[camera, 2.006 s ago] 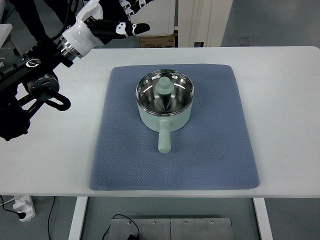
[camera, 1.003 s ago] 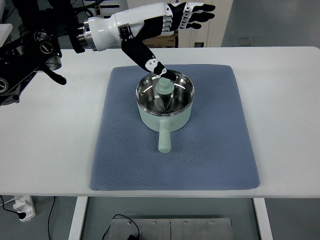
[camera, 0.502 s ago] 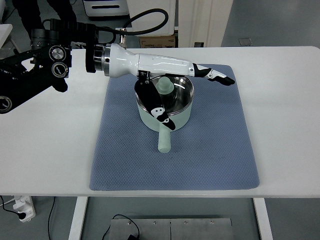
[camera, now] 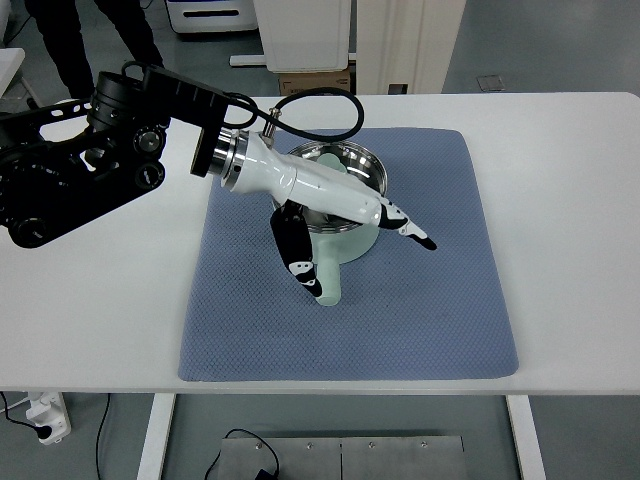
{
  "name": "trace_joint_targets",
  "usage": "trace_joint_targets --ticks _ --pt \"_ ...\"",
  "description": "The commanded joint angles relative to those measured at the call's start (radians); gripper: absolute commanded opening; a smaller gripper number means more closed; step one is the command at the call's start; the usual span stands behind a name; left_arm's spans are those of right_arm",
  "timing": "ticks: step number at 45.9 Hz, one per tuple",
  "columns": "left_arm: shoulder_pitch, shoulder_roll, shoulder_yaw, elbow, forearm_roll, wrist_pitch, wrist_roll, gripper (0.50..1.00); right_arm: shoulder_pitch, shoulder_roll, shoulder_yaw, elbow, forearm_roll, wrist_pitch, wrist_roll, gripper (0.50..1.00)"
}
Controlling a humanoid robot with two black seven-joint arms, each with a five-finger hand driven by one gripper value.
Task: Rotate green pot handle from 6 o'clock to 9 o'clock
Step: 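Lower the left hand fingers into the pot rim and hook it, then drag the pot rim with the left hand, turning the handle toward the left arm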
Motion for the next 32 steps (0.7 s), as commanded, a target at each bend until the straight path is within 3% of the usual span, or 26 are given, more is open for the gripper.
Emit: trace_joint_targets --ticks 1,32 --pt "-0.017 0.0 0.039 -0.005 -0.001 0.0 0.0 1.0 0.0 0.0 0.0 0.0 0.0 0.0 0.0 1.0" --pt "-0.068 -0.049 0.233 0.001 0.094 0.0 0.003 1.0 0.0 0.0 0.0 0.0 0.0 0.0 0.0 1.0"
